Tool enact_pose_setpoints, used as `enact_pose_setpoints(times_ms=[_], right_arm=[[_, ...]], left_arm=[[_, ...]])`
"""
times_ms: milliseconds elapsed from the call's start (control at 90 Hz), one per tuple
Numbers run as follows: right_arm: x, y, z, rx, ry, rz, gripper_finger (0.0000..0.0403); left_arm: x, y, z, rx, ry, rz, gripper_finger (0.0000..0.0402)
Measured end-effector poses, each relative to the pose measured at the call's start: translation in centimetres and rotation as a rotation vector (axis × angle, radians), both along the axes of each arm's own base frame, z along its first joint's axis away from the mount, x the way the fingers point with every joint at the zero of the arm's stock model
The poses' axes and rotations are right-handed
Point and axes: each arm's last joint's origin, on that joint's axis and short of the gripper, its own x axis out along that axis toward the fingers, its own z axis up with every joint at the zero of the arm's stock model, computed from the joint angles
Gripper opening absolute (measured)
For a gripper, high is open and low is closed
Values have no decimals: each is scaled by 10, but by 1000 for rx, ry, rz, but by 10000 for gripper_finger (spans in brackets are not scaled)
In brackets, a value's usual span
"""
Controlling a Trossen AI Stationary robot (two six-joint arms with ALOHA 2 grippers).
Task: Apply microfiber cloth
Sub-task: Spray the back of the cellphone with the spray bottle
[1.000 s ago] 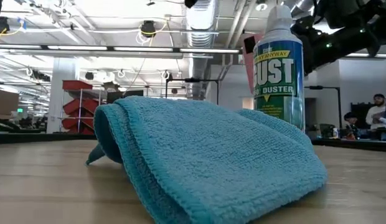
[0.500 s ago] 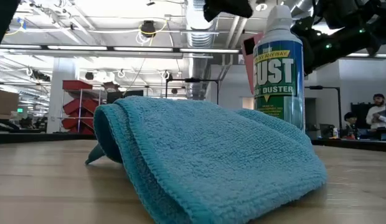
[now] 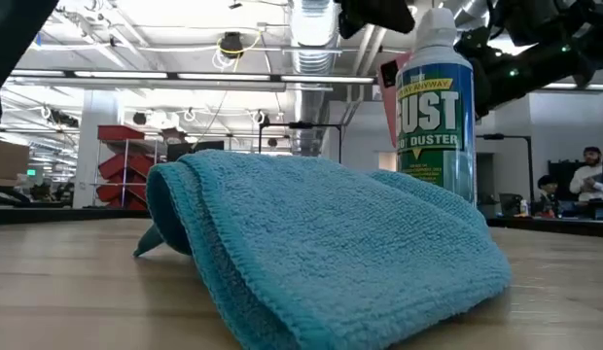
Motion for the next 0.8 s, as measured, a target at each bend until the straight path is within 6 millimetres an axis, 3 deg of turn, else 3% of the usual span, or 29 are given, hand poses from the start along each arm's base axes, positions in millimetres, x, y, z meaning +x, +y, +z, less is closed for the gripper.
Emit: enact_pose_setpoints(times_ms=[133, 356, 800], right_arm=[[0, 0, -1, 2, 6, 1, 10], [0, 0, 0, 1, 3, 2, 10], [0, 0, 0, 1, 3, 5, 10]], left_arm=[[1, 3, 0, 2, 13, 2, 0], [-1, 4, 18, 7, -39, -4, 0], [-4, 8, 18, -21, 1, -11, 0]])
